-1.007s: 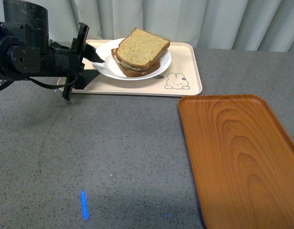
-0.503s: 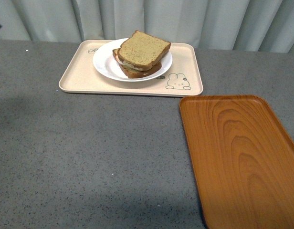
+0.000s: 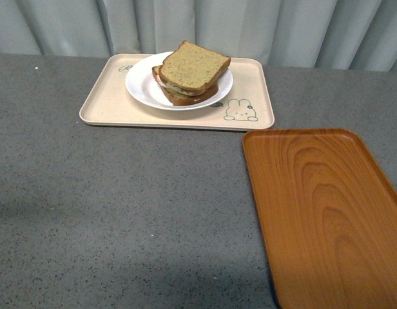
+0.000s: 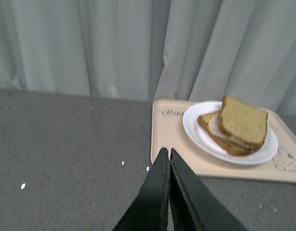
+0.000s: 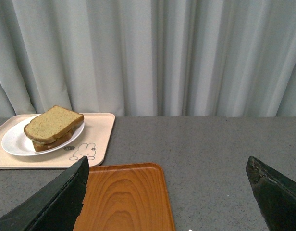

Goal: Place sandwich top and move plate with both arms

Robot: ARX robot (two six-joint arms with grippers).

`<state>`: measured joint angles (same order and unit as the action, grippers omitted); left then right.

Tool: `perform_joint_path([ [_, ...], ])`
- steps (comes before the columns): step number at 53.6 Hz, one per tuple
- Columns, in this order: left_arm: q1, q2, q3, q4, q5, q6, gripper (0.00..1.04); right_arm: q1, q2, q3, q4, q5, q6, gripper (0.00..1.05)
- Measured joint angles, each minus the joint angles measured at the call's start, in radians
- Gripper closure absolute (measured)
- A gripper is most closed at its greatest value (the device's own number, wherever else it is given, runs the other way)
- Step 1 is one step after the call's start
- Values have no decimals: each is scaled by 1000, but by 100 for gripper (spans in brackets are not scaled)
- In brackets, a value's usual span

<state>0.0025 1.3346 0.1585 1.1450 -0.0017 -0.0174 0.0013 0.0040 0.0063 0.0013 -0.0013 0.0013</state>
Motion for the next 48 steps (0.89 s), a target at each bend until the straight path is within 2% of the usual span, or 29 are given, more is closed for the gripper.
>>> perform_joint_path([
  [21,-3,-440,-120,-301,2,9,101,0,0,0,0,0,0,9],
  [48,-3,-814,-141,-630,2,10,101,0,0,0,0,0,0,9],
])
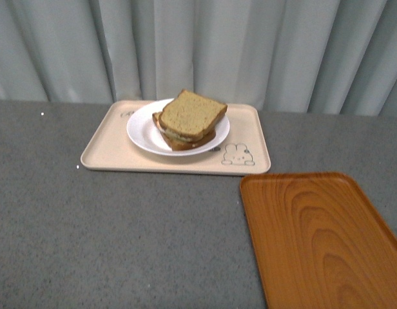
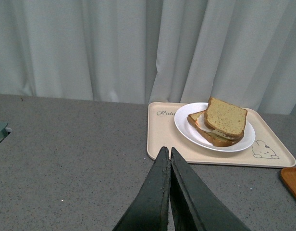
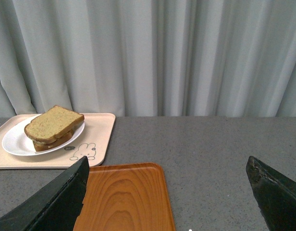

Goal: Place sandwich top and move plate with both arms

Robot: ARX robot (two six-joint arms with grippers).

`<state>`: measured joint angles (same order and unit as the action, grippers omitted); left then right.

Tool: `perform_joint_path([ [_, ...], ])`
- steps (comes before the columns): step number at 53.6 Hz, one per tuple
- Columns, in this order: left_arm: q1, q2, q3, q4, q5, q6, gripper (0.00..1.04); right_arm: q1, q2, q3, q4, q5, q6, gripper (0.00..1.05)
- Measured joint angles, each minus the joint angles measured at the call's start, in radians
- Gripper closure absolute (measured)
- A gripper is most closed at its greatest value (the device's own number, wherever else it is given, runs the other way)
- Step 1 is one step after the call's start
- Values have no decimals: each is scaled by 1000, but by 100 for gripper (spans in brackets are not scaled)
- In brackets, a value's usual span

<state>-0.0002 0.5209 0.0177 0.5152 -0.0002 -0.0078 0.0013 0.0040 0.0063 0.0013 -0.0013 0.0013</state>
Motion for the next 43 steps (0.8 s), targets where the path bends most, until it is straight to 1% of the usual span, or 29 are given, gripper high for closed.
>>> perform_joint_path([
  [5,0,-69,0,-64,0,0,101,0,0,0,0,0,0,9],
  [30,0,-266,0,-256,0,0,101,0,0,0,0,0,0,9],
  [43,0,-323,0,-314,0,0,101,0,0,0,0,0,0,9],
])
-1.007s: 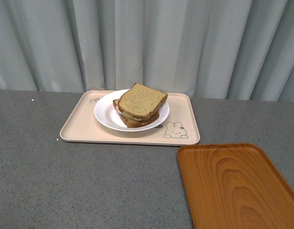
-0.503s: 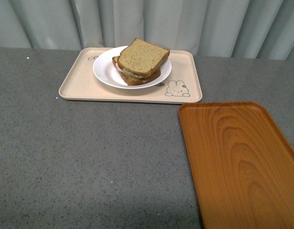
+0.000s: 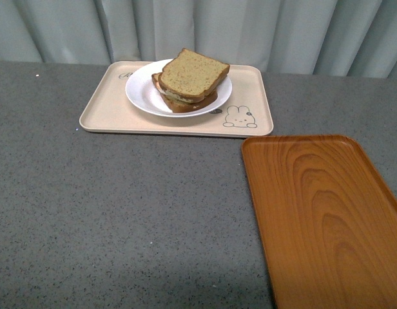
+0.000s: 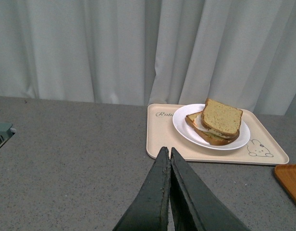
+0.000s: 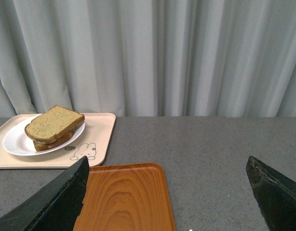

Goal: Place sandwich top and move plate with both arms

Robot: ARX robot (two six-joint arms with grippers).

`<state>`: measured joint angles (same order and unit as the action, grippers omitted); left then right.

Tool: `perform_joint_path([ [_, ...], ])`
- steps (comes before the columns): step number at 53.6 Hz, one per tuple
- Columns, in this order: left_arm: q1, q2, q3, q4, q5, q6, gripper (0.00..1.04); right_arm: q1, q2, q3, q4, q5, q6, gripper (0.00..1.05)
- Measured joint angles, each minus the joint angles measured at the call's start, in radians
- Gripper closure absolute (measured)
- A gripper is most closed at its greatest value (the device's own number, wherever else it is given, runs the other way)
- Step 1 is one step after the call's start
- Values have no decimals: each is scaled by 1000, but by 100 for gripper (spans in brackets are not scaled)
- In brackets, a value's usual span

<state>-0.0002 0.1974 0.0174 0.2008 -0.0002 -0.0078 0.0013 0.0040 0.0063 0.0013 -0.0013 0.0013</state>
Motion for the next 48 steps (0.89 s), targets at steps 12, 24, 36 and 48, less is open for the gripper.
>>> perform_joint_path([
  [12,0,-152,0,-183,0,0,101,0,0,0,0,0,0,9],
  [24,0,-192,0,-199,0,0,101,0,0,0,0,0,0,9],
  [36,0,-193,0,-199,0,0,101,0,0,0,0,0,0,9],
  [48,0,-193,0,-199,0,0,69,0,0,0,0,0,0,9],
])
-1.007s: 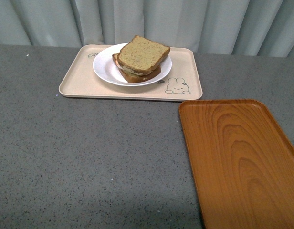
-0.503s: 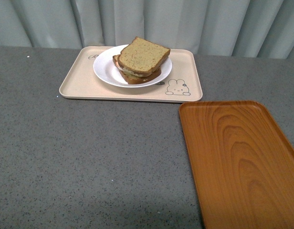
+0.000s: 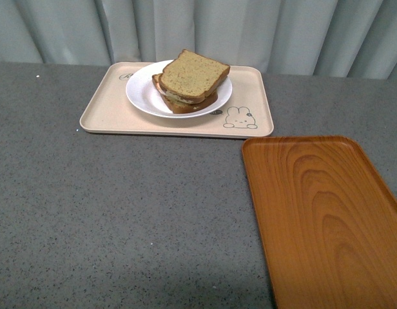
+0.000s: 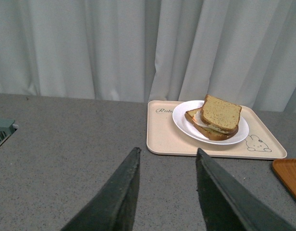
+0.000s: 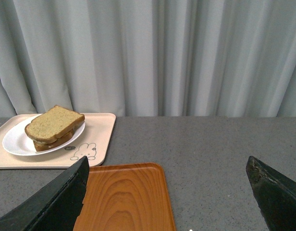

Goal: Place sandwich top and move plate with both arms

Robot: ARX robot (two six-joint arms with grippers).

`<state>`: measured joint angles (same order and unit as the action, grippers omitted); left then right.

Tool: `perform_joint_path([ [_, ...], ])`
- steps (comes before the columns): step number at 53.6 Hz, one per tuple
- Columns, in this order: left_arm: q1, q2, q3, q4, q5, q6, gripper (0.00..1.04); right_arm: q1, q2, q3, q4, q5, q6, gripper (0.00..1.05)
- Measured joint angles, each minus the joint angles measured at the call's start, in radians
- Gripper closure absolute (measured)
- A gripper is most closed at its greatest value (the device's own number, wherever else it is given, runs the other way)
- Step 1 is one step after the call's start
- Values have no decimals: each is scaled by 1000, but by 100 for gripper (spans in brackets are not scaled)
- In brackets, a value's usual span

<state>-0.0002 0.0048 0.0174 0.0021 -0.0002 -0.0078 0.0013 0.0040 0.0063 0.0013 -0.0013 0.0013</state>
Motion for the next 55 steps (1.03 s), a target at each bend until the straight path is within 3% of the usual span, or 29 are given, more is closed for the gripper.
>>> perform_joint_path([
  [6,0,0,0,0,0,0,44,0,0,0,0,0,0,9],
  [20,0,0,0,0,0,0,5,0,0,0,0,0,0,9],
  [55,0,0,0,0,0,2,6,0,0,0,0,0,0,9],
])
